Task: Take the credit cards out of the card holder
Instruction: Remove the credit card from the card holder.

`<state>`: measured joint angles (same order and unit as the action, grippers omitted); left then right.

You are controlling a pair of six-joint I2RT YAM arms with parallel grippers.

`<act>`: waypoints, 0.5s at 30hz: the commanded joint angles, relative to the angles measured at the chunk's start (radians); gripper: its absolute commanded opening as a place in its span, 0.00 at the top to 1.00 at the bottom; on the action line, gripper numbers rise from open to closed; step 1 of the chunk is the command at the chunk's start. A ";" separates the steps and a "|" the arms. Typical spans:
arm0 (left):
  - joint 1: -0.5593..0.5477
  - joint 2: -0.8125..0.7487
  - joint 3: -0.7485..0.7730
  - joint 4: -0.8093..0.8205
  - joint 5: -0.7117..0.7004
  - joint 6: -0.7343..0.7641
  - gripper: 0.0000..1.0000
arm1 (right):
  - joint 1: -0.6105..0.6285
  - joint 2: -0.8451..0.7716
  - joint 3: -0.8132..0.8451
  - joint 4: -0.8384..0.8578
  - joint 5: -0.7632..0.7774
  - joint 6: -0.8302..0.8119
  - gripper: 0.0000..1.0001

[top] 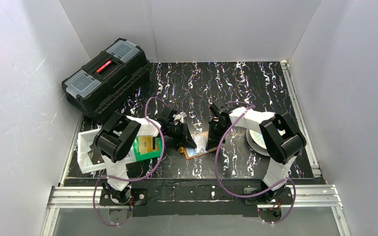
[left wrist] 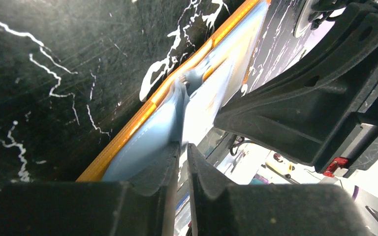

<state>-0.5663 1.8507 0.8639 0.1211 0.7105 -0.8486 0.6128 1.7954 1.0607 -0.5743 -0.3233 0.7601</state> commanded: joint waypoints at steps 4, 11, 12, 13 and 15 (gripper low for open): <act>-0.012 0.017 -0.042 0.048 0.001 -0.042 1.00 | 0.008 0.067 -0.021 0.002 0.104 -0.021 0.89; 0.018 -0.054 -0.031 -0.083 -0.028 0.002 1.00 | 0.004 0.069 -0.025 0.000 0.106 -0.015 0.90; 0.023 -0.060 -0.018 -0.128 -0.041 0.031 1.00 | 0.002 0.071 -0.025 0.000 0.105 -0.015 0.90; 0.028 -0.066 -0.009 -0.173 -0.056 0.052 1.00 | 0.001 0.071 -0.025 0.001 0.104 -0.015 0.90; 0.034 -0.077 0.003 -0.226 -0.074 0.081 1.00 | 0.000 0.071 -0.027 0.003 0.105 -0.014 0.91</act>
<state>-0.5556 1.8309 0.8452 0.0994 0.7120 -0.8612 0.6098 1.8011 1.0611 -0.5724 -0.3374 0.7631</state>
